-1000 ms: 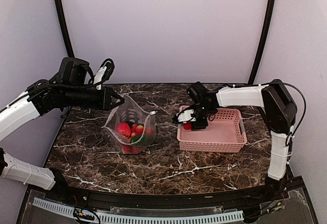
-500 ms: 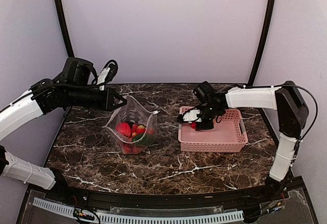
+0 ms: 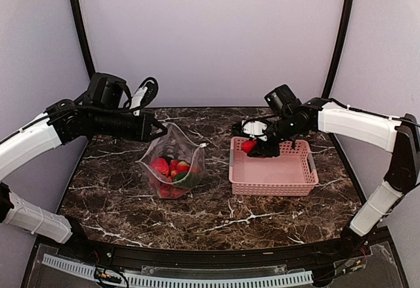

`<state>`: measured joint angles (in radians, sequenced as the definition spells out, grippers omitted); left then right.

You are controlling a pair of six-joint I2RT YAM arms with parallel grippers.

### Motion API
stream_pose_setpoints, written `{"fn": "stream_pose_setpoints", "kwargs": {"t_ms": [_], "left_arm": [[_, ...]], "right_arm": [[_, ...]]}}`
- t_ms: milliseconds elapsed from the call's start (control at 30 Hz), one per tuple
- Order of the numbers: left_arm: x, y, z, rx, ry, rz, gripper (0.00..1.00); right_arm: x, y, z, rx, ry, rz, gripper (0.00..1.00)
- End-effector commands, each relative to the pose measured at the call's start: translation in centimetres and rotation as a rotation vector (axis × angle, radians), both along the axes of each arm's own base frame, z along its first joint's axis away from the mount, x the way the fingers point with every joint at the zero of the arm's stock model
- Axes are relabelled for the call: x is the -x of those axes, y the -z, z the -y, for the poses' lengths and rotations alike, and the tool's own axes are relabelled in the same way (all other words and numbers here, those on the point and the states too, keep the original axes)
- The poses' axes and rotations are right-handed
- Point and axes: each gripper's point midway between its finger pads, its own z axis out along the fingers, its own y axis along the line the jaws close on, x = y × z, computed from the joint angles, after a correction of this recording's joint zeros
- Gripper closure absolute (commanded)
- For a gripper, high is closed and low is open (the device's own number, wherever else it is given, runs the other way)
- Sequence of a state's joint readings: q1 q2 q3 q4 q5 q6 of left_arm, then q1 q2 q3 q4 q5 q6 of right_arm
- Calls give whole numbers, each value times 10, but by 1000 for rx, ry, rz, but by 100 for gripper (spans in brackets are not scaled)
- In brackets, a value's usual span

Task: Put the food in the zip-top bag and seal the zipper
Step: Pick up the fake fruit from the bin, then place the fake fruit in the zipper food storage bag.

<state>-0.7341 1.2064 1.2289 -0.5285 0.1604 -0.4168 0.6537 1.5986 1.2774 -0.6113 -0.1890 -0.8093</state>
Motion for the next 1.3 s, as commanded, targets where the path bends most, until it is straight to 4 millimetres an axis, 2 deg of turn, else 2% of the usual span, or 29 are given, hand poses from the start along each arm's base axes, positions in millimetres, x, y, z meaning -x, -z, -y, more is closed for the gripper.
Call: {"fn": "stream_pose_setpoints", "kwargs": {"t_ms": [0,100,167,500,733,900,1133,1267], "left_arm": [[-1,-6,-1,-22,9,31,99],[0,-6,0,-17,14,23,99],[1,-6,0,-16,19,21,99],[-1,-3,-6,-67,15,41,99],[3,-12,14,12,85,16,99],[4,-19,19,66,87,10,99],[9,-36,20,119,99,15,99],[11,-45,17,137,93,33,99]], "right_arm": [[32,-60,-32,-261,-88,-135,61],[46,-95,-50,-397,-164,-179,62],[55,-109,-61,-443,-212,-217,62],[109,-168,-107,-614,-467,-384,62],[142,-206,-145,-674,-623,-319,63],[152,-204,-179,-664,-661,-378,63],[152,-205,-199,-688,-712,-351,62],[147,-189,-210,-667,-725,-333,62]]}}
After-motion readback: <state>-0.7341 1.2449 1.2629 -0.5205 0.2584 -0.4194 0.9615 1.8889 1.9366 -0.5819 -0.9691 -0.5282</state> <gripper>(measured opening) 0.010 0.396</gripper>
